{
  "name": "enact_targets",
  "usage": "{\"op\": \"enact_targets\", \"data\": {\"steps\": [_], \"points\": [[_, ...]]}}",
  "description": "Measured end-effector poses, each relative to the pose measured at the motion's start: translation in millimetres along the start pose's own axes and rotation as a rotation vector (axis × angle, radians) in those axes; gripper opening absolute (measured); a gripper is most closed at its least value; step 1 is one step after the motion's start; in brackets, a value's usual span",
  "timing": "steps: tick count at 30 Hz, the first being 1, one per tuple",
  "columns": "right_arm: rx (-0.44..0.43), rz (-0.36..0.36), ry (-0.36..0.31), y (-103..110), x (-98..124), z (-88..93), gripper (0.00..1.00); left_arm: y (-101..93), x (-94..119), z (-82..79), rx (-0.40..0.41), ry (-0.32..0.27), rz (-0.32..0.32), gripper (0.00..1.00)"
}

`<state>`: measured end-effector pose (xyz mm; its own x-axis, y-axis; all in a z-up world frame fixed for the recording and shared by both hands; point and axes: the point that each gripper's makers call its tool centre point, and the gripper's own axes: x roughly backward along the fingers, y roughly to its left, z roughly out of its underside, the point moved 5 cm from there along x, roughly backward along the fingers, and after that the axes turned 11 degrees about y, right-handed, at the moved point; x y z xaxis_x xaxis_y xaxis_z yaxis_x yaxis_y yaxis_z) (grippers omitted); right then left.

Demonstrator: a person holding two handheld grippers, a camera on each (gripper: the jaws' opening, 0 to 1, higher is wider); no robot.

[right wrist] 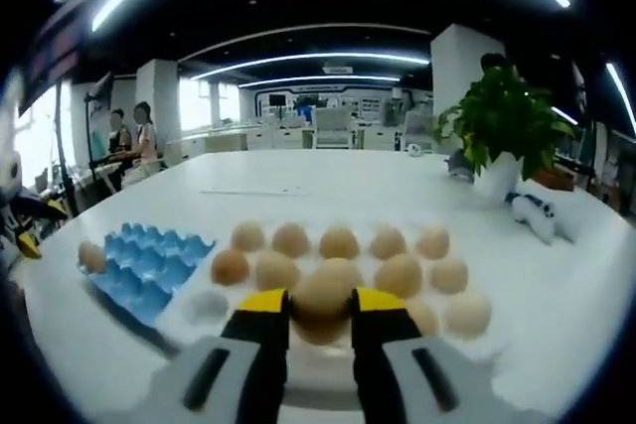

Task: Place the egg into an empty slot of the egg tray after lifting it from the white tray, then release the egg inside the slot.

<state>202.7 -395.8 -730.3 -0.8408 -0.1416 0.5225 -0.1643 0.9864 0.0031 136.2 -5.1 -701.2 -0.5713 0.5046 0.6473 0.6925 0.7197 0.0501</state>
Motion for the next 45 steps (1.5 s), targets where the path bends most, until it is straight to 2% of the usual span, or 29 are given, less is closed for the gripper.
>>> {"op": "enact_targets", "data": {"steps": [4,17,45], "points": [[-0.014,-0.031,-0.011,11,1,-3.2,0.23,0.0,0,0.0,0.001,-0.001,0.0,0.7],[0.029,-0.12,-0.013,45,0,-6.7,0.23,0.3,1,1.8,0.0,0.004,-0.002,0.7],[0.199,-0.376,-0.02,143,-5,-12.3,0.24,1.7,2,2.2,0.003,-0.001,-0.003,0.71]]}}
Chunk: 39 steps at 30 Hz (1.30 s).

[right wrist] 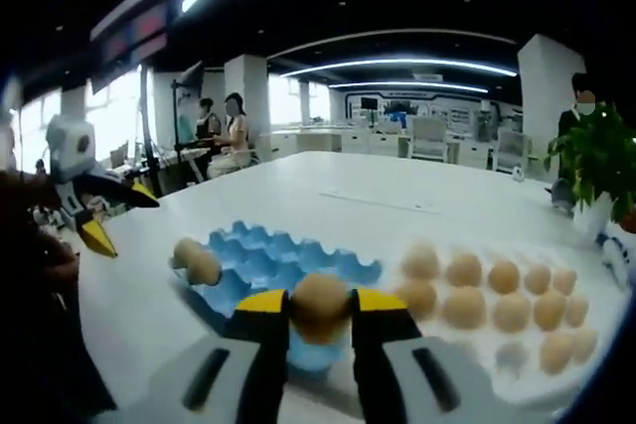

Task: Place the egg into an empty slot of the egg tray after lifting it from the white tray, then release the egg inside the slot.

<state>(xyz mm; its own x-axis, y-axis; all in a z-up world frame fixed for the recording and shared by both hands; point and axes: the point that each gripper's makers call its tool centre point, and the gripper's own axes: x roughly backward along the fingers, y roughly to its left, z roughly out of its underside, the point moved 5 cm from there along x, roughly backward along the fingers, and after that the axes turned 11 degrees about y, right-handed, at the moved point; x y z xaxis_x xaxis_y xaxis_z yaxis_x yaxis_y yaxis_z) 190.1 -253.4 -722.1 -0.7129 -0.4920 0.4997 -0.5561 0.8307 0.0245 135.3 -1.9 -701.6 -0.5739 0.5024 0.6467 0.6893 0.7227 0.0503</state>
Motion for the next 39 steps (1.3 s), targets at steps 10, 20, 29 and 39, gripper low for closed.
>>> {"op": "enact_targets", "data": {"steps": [10,20,29,39], "points": [[0.067,-0.107,-0.001,35,-13,-8.2,0.24,0.9,1,-0.4,0.002,-0.003,-0.004,0.71],[0.099,-0.176,0.016,53,-26,-10.0,0.24,0.5,1,-0.5,0.004,-0.006,-0.005,0.7],[0.139,-0.225,0.022,68,-44,-11.4,0.24,-0.6,1,-2.2,0.002,-0.012,-0.004,0.7],[0.151,-0.243,0.048,73,-56,-2.2,0.24,0.3,2,0.0,0.003,-0.009,-0.006,0.7]]}}
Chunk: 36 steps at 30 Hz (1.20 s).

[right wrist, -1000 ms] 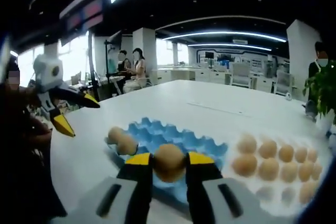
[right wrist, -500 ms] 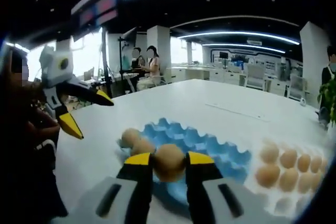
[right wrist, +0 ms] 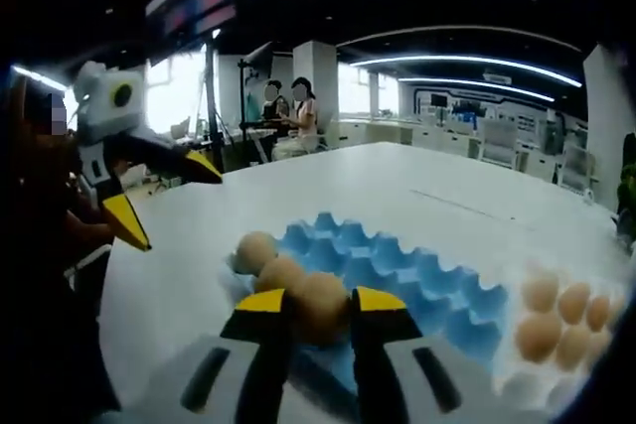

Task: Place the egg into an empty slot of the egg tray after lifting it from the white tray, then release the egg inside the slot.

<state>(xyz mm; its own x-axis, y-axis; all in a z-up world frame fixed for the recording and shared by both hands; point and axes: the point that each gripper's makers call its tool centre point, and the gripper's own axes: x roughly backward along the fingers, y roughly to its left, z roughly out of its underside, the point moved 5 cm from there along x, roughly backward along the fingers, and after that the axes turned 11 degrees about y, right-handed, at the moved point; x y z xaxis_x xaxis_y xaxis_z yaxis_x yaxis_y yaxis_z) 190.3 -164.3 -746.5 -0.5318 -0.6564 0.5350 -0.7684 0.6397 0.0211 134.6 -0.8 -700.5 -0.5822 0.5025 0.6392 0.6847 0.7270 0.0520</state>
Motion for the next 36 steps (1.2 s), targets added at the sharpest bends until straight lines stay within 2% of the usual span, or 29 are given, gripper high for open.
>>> {"op": "enact_targets", "data": {"steps": [5,10,12,19,23,36], "points": [[-0.005,-0.003,0.013,-2,-5,4.2,0.24,0.6,0,0.5,0.004,0.0,0.002,0.69],[0.017,-0.009,0.007,1,-6,6.1,0.24,1.1,0,1.0,0.006,0.002,0.002,0.68],[0.052,-0.019,0.003,3,-7,7.2,0.25,1.1,0,1.6,0.003,0.006,0.001,0.68],[0.054,-0.021,-0.008,2,-7,6.5,0.25,1.8,-1,2.2,0.002,0.008,0.001,0.68],[0.087,0.003,-0.012,1,-6,6.8,0.24,1.6,0,0.8,0.01,-0.003,0.003,0.68],[0.064,0.019,-0.013,-5,7,11.9,0.25,0.5,-1,-1.0,-0.002,0.001,0.004,0.68]]}}
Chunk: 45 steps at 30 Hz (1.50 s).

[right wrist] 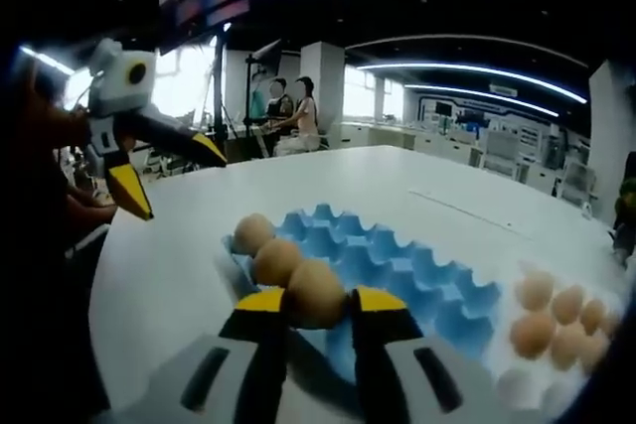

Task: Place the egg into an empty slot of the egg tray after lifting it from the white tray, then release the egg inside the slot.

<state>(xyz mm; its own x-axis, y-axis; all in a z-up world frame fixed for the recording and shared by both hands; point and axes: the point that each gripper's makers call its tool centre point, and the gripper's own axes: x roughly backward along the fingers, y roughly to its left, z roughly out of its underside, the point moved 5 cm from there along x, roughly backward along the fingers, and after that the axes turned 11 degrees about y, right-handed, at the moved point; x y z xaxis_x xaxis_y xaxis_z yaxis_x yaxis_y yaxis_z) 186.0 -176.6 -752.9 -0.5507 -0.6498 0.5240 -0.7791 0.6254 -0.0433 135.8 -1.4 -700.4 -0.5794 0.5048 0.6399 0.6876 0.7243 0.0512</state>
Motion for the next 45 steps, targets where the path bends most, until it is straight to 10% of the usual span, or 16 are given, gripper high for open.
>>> {"op": "enact_targets", "data": {"steps": [13,45], "points": [[-0.044,0.085,-0.008,-22,26,9.6,0.24,-1.4,0,-1.7,-0.005,-0.001,0.004,0.68],[-0.318,0.716,0.065,-157,154,89.1,0.25,-0.3,-1,-5.5,-0.005,-0.002,-0.001,0.68]]}}
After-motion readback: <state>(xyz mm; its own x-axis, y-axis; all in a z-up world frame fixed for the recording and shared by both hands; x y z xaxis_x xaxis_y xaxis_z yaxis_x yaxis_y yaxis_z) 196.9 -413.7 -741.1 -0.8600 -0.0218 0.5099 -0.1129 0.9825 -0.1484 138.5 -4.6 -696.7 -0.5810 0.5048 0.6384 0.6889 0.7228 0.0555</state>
